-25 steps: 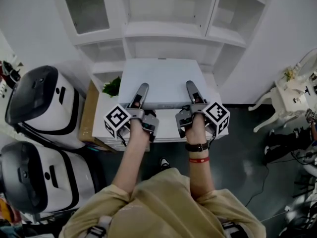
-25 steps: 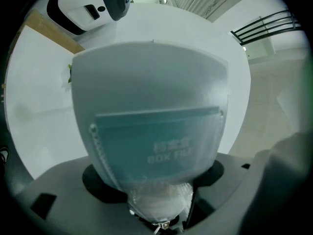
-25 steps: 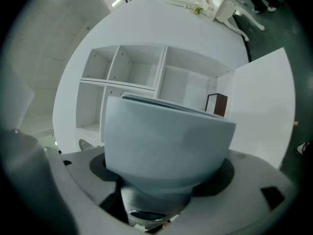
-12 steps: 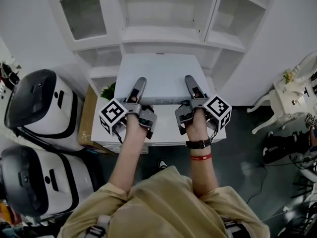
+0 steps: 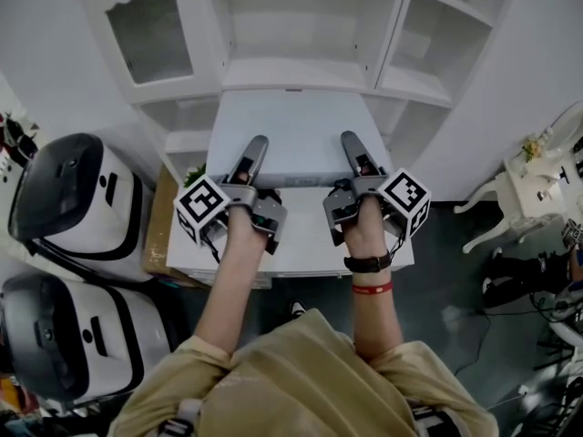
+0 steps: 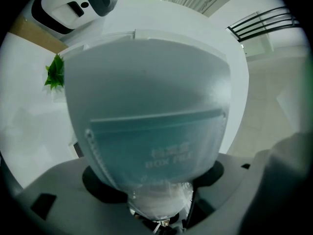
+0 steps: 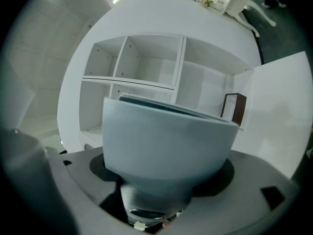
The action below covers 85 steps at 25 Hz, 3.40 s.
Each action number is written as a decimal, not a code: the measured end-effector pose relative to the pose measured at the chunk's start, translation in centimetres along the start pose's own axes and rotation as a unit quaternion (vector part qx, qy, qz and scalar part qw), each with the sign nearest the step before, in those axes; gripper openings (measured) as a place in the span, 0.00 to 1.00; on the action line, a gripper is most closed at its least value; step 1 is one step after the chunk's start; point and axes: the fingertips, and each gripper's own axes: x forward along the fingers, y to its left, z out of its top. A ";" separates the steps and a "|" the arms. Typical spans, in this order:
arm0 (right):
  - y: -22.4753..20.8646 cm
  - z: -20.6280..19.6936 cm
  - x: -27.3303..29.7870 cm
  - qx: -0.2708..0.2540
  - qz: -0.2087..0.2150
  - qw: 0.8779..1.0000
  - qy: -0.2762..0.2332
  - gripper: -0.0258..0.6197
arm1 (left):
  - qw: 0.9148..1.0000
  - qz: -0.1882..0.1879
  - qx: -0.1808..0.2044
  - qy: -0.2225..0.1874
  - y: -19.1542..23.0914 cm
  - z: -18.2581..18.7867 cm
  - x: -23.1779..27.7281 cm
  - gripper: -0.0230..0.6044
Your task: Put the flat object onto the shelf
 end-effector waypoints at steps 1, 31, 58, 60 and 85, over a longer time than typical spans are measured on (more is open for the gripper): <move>0.2 0.2 0.2 0.001 0.002 1.000 -0.001 0.63 | 1.000 -0.002 0.003 0.001 -0.3 0.1 0.4 0.60; 1.6 4.8 8.8 0.000 0.015 1.000 0.002 0.63 | 1.000 -0.010 -0.007 -0.012 -1.0 3.3 9.5 0.60; -0.5 7.3 16.9 0.020 0.016 1.000 0.001 0.62 | 1.000 0.001 -0.024 0.004 1.9 6.9 17.8 0.59; -0.7 7.5 17.4 0.027 0.017 0.999 0.003 0.61 | 1.000 0.001 -0.024 0.004 2.0 7.0 18.3 0.59; 0.8 7.7 14.5 -0.046 0.110 0.993 -0.003 0.80 | 0.997 -0.054 0.052 0.005 1.1 7.1 15.1 0.75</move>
